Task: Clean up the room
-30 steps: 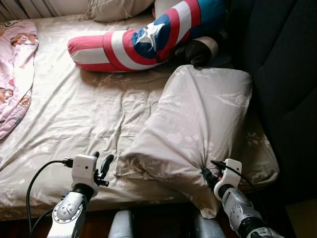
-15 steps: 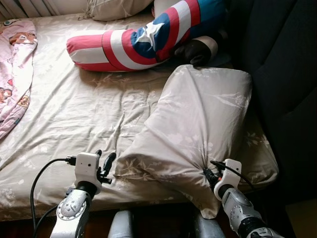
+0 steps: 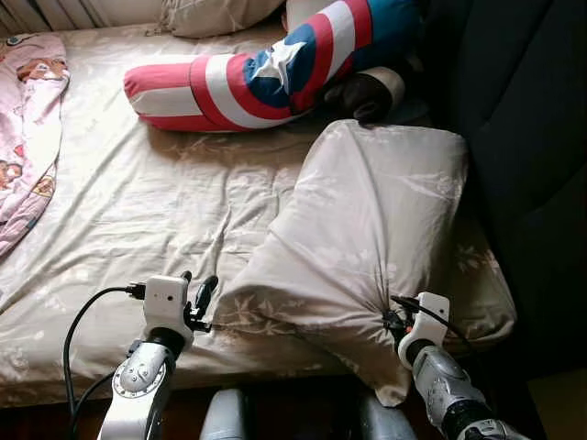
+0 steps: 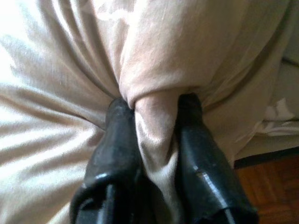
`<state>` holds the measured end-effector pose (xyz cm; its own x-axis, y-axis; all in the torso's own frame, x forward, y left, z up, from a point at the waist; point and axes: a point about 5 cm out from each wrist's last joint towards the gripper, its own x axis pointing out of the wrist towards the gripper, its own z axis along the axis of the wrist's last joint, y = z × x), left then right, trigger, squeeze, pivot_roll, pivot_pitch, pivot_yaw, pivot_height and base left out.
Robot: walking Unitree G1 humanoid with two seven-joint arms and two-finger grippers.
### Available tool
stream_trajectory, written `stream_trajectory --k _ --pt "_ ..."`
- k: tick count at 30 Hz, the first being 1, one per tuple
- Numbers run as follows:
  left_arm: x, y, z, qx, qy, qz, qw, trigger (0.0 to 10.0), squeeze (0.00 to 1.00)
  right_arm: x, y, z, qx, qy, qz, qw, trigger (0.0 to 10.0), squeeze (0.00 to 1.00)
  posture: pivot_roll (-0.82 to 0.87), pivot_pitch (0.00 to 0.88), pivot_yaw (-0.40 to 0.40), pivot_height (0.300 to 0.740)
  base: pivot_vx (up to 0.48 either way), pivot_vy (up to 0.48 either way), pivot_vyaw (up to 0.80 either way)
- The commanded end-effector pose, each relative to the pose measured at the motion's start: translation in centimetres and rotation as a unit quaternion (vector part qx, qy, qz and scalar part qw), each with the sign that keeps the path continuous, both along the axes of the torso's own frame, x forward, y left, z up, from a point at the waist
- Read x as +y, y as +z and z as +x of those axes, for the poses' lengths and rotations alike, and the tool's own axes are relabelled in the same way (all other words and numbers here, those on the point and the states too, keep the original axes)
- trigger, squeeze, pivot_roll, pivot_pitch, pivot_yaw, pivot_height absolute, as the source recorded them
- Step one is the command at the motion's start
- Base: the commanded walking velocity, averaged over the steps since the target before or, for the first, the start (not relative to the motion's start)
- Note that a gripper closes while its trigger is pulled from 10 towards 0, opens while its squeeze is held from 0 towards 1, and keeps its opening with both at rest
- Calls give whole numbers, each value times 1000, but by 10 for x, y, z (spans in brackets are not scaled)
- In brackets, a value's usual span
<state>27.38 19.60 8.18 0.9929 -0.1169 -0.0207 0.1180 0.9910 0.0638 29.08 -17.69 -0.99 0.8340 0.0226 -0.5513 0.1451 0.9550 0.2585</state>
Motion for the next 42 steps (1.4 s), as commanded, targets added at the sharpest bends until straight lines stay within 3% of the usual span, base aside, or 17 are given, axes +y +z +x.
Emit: stream_trajectory --k 1,10,15,18,19,21,22,23,25,27,33,36,38,39,42 --pt "-1 -6 -3 9 -2 9 1000 10000 0 -11 -18 -20 54 -21 -20 998 0 0 116 224 31 642 0 0 0" --pt "-2 -8 -1 8 2 5 1000 10000 0 -41 10 0 -18 -75 -73 994 0 0 97 215 21 642 0 0 0" --pt "-2 -9 2 6 4 5 1000 10000 0 -73 35 11 -65 -141 -107 982 0 0 85 210 15 642 0 0 0" --pt "-3 -9 3 5 5 3 1000 10000 0 -101 56 15 -88 -195 -138 967 0 0 78 207 13 642 0 0 0" --pt "-3 -9 3 5 5 3 1000 10000 0 -101 56 15 -88 -195 -138 967 0 0 78 207 13 642 0 0 0" --pt "-3 -9 3 5 4 3 1000 10000 0 -127 74 15 -103 -237 -172 951 0 0 75 208 14 642 0 0 0" --pt "-3 -9 3 5 4 3 1000 10000 0 -127 74 15 -103 -237 -172 951 0 0 75 208 14 642 0 0 0" --pt "-3 -9 4 4 4 3 1000 10000 0 -142 84 14 -108 -259 -188 941 0 0 72 209 14 642 0 0 0" --pt "-3 -9 4 4 5 3 1000 10000 0 -148 88 13 -108 -268 -195 937 0 0 72 209 14 642 0 0 0" --pt "-2 -10 4 3 5 4 1000 10000 0 -179 105 7 -100 -300 -226 921 0 0 71 208 13 642 0 0 0" --pt "-1 -10 3 3 6 5 1000 10000 0 -199 119 1 -95 -328 -254 905 0 0 75 213 17 642 0 0 0" --pt "0 -11 2 4 6 6 1000 10000 0 -199 118 1 -87 -324 -256 907 0 0 73 214 21 642 0 0 0" --pt "0 -11 1 5 5 7 1000 10000 0 -195 114 3 -79 -311 -253 912 4588 0 73 214 22 642 0 0 0" --pt "0 -12 1 6 4 8 1000 10000 0 -192 111 4 -75 -305 -250 916 10000 0 73 214 22 642 0 0 0" --pt "0 -12 1 7 3 8 1000 10000 0 -185 102 3 -64 -295 -242 922 10000 0 77 214 24 642 0 0 0"
